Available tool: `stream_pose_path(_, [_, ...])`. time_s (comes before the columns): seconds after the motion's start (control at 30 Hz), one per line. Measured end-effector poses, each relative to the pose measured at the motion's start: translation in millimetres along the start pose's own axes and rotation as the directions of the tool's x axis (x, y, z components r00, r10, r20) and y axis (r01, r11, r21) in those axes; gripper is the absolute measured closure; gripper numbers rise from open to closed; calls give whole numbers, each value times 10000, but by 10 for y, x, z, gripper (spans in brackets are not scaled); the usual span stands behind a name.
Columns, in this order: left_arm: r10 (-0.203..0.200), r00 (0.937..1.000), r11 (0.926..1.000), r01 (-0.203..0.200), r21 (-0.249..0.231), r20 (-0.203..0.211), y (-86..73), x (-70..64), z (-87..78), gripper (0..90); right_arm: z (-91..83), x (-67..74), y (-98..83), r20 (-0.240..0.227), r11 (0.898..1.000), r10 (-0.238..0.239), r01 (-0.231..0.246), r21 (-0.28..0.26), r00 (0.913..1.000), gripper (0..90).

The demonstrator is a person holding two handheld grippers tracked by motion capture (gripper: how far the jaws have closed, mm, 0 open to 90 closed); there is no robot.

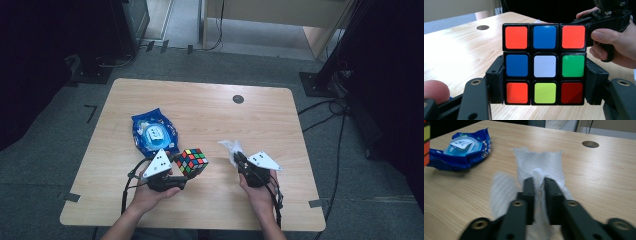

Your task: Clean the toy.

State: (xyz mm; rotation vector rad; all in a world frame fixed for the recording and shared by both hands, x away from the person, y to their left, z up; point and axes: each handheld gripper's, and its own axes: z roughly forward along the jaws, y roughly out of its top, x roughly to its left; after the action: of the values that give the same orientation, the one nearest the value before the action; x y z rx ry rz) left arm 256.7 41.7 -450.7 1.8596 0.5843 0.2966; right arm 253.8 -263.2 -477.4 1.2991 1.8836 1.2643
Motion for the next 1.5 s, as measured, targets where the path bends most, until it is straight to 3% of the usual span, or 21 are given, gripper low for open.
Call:
stream_pose_path(0.07, [-59,10000,10000,59,6,-23,-2,13,-3,342,-1,4,8,-45,10000,94,-94,-7,9999,674])
stream_pose_path(0.1, [-87,10000,10000,87,21,-22,-3,19,-5,342,-18,22,37,-461,9999,101,-107,-118,9989,609])
stream_pose_path(0.17, [-138,9999,9999,138,-4,-60,-5,31,-7,342,-30,43,55,-720,9997,105,-121,-223,9974,581])
stream_pose_path(0.27, [-184,9998,9998,184,-1,-110,-10,47,-10,342,-73,163,134,-1617,9981,268,-355,-510,9865,518])
stream_pose_path(0.37, [-126,9997,9999,127,23,-186,-25,40,9,342,-97,230,178,-1893,9964,469,-593,-608,9808,493])
stream_pose_path(0.4, [-79,9997,9999,81,69,-222,-33,31,22,342,-114,260,205,-2081,9944,628,-789,-699,9761,482])
stream_pose_path(0.43, [-29,9997,9999,32,126,-256,-44,13,43,342,-170,341,271,-2508,9877,1082,-1327,-825,9620,449])
stream_pose_path(0.5, [29,9996,9999,-25,160,-283,-50,4,56,342,-185,373,293,-2661,9857,1172,-1447,-862,9568,438])
stream_pose_path(0.53, [103,9994,9997,-95,235,-327,-60,-21,81,342,-220,474,348,-2983,9835,1264,-1588,-869,9461,388])
stream_pose_path(0.6, [153,9992,9996,-145,236,-358,-64,-35,93,342,-239,584,391,-3159,9833,1336,-1653,-759,9394,342])
stream_pose_path(0.77, [387,9983,9991,-380,183,-436,-70,-101,122,342,-199,760,413,-3059,9812,1821,-1927,-44,9345,251])
stream_pose_path(0.8, [382,9983,9992,-375,154,-437,-72,-112,129,342,-177,781,404,-3071,9780,2016,-2084,106,9301,237])
stream_pose_path(0.83, [421,9981,9990,-415,143,-447,-74,-122,133,342,-133,802,381,-3139,9672,2514,-2496,465,9156,227])
stream_pose_path(0.87, [435,9981,9990,-430,120,-432,-77,-132,137,342,-114,808,371,-3113,9606,2772,-2694,688,9090,228])
stream_pose_path(1.03, [812,9959,9967,-810,65,-406,-76,-218,166,342,-51,807,332,-2942,9443,3291,-3116,1060,8973,293])
stream_pose_path(1.07, [955,9944,9954,-953,53,-451,-77,-248,180,342,-29,803,309,-3021,9363,3510,-3301,1197,8863,326])
stream_pose_path(1.1, [955,9944,9954,-953,53,-451,-77,-248,180,342,-29,803,309,-3021,9363,3510,-3301,1197,8863,326])
stream_pose_path(1.17, [1041,9935,9945,-1036,125,-470,-82,-261,191,342,-28,791,287,-2996,9234,3836,-3591,1354,8736,338])
stream_pose_path(1.27, [909,9953,9958,-905,136,-331,-95,-256,207,340,-37,781,286,-2894,9161,4003,-3711,1521,8695,343])
stream_pose_path(1.43, [814,9967,9966,-814,128,37,-88,-236,202,333,-55,733,307,-2921,9187,3941,-3639,1538,8714,344])
stream_pose_path(1.5, [946,9947,9954,-952,143,402,-104,-196,178,330,-97,670,348,-2788,9233,3839,-3615,1300,8803,343])
